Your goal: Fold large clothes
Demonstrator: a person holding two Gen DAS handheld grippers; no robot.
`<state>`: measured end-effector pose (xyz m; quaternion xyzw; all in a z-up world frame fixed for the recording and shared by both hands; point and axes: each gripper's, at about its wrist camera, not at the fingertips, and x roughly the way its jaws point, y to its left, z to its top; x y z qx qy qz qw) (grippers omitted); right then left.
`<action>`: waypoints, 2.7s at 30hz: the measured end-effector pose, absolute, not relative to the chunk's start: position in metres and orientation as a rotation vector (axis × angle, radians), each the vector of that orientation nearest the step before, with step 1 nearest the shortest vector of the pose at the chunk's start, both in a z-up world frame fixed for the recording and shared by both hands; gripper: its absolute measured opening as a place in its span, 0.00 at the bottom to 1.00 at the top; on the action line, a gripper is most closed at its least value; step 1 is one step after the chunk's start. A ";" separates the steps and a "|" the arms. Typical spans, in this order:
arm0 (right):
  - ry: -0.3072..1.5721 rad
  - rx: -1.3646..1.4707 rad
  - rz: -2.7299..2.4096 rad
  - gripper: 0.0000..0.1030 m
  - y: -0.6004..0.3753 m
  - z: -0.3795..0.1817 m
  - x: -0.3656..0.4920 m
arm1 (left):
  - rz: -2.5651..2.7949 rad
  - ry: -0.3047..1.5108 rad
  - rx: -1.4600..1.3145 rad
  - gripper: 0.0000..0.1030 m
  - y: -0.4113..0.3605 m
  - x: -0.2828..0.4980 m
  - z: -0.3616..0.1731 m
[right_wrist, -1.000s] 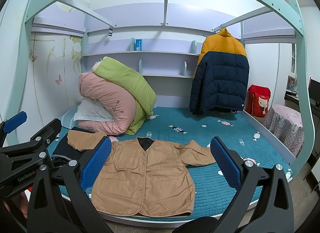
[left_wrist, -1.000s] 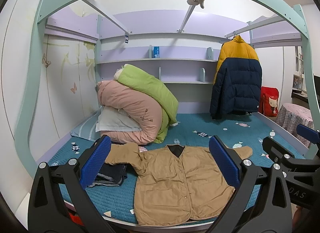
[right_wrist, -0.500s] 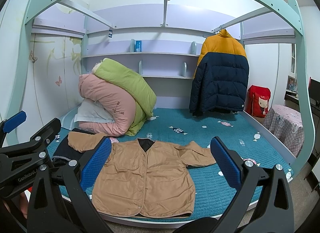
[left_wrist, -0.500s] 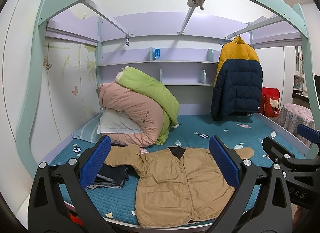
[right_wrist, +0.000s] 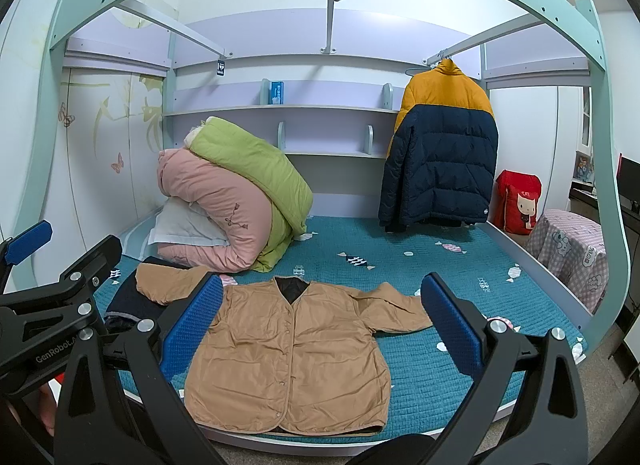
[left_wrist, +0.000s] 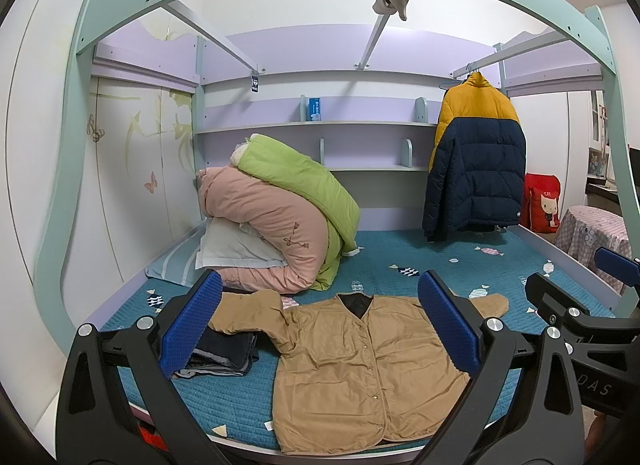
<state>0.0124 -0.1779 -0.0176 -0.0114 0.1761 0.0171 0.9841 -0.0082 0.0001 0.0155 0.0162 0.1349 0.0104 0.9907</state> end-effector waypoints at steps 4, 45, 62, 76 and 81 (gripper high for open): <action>0.353 -0.023 0.033 0.93 -0.178 -0.018 0.012 | 0.020 0.270 0.032 0.95 0.001 -0.008 0.015; 0.359 -0.017 0.035 0.93 -0.179 -0.021 0.014 | 0.021 0.274 0.038 0.95 0.003 -0.010 0.011; 0.379 -0.013 0.041 0.93 -0.179 -0.028 0.015 | 0.022 0.295 0.045 0.95 0.012 -0.010 -0.003; 0.510 0.018 0.068 0.93 -0.172 -0.076 0.082 | 0.045 0.430 0.062 0.95 0.013 0.060 -0.039; 0.611 0.028 0.077 0.93 -0.164 -0.113 0.120 | 0.062 0.557 0.066 0.95 0.018 0.107 -0.080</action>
